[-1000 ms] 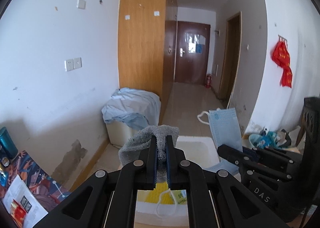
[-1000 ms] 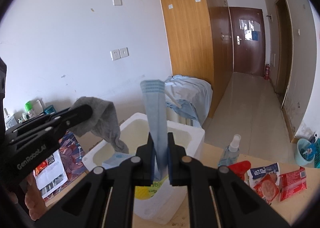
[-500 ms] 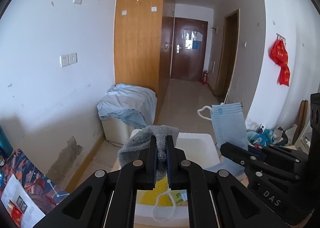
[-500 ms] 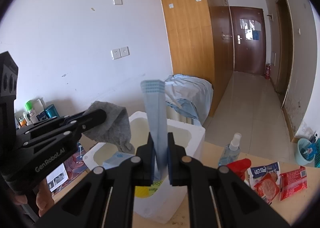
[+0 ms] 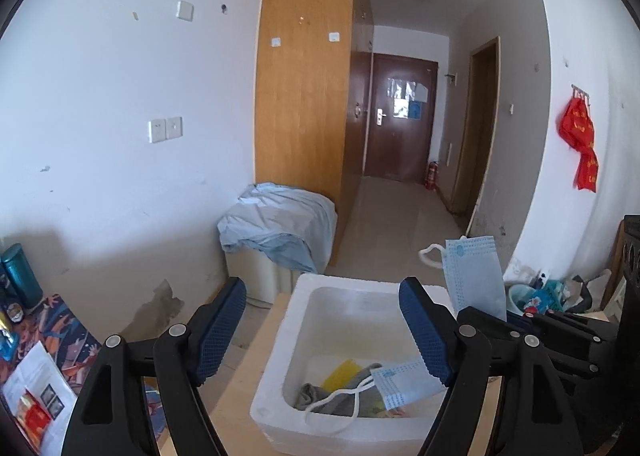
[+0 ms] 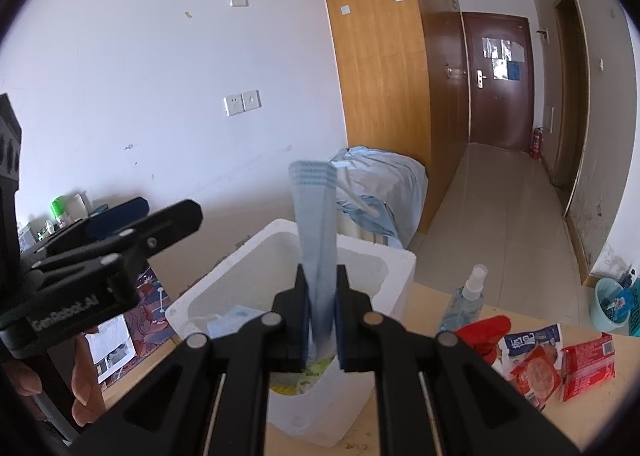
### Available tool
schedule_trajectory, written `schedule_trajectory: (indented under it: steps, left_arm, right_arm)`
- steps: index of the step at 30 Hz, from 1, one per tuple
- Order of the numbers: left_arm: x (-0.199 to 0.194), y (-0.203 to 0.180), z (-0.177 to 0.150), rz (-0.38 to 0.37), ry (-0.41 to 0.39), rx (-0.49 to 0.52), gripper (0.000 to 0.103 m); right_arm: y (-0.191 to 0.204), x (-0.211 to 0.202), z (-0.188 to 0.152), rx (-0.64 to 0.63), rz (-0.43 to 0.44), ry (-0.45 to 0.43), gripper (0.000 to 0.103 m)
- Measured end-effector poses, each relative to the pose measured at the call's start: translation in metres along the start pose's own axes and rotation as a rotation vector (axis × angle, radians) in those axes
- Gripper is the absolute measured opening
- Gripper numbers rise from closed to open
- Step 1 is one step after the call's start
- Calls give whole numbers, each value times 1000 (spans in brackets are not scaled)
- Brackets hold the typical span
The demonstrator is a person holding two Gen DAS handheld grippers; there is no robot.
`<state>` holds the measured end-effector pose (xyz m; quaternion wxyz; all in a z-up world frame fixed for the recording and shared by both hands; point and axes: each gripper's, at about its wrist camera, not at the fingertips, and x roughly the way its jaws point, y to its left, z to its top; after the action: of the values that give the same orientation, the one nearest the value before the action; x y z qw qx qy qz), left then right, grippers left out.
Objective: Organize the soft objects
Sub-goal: 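Open the left tool to drop the sock while the right tool drops the mask into the box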
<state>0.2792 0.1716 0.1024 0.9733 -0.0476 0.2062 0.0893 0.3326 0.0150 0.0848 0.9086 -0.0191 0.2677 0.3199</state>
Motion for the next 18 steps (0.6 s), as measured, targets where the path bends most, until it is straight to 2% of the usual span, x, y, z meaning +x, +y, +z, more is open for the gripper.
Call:
schedule_trajectory:
  steps: [18]
  left_arm:
    - [1,32,-16,61,-15,-78,85]
  right_arm:
    - [7,31,-9,-2,42,55,13]
